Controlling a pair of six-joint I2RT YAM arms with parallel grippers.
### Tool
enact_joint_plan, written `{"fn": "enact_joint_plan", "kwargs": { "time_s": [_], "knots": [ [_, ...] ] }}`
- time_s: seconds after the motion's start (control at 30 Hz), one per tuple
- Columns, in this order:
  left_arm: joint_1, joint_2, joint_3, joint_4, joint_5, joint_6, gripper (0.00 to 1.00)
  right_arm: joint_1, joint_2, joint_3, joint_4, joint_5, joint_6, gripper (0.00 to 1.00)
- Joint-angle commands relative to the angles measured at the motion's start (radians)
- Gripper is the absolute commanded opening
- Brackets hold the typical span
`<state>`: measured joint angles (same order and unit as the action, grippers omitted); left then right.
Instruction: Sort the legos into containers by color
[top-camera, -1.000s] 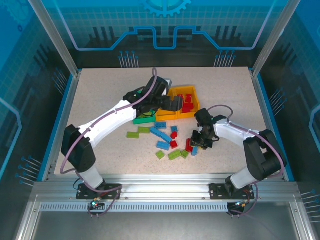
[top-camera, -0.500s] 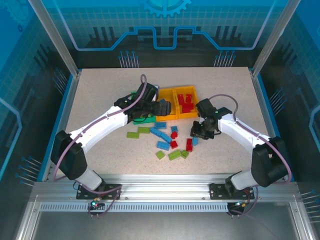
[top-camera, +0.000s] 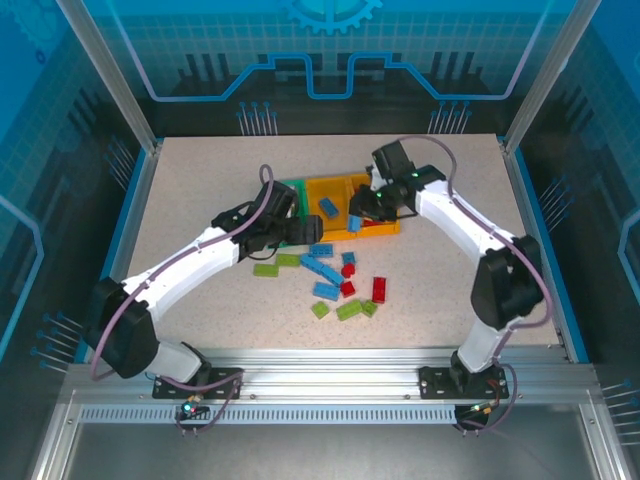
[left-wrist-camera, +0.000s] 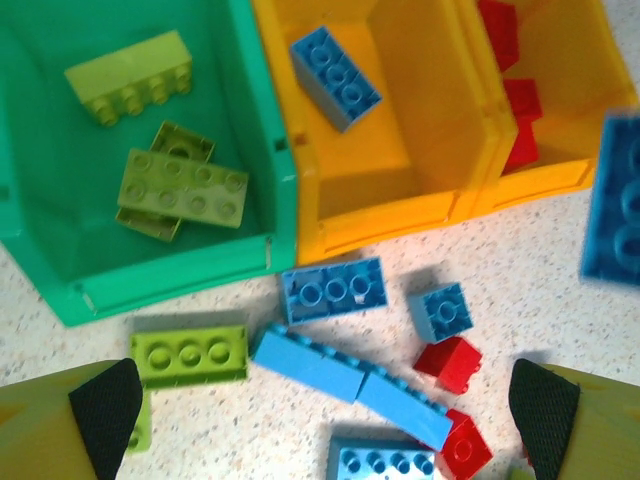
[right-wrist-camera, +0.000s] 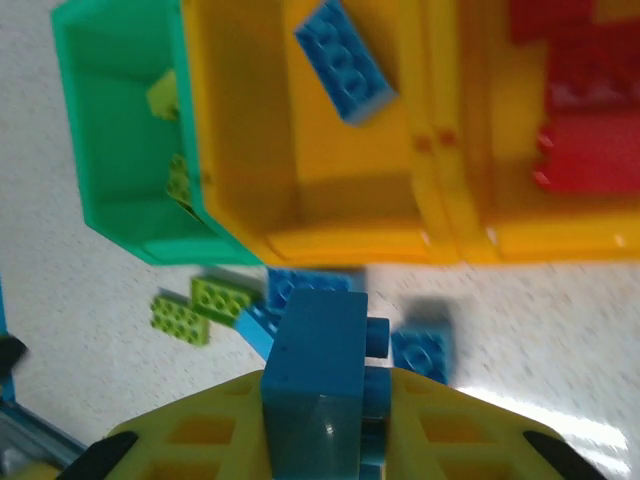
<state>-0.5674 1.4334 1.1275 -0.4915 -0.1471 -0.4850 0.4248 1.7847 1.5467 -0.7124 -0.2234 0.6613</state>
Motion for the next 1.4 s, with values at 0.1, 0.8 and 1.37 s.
{"fn": "enact_joint_plan", "kwargs": {
  "time_s": [0.1,0.8,1.37],
  "knots": [
    [0.01,-0.071,-0.085,-0.028,-0.033,-0.05,0.99,0.008,0.219,0.233,-0.015,-0.093,0.01,0.27],
    [0.009,-0.131,-0.19,-0.029,-0.037,-0.098,0.99,0.054,0.163,0.25,-0.118,0.049,-0.089,0.69],
    [0.01,-0.14,-0.242,-0.004,-0.019,-0.116,0.99,0.073,-0.236,-0.543,-0.055,0.212,-0.031,0.7]
  ]
}}
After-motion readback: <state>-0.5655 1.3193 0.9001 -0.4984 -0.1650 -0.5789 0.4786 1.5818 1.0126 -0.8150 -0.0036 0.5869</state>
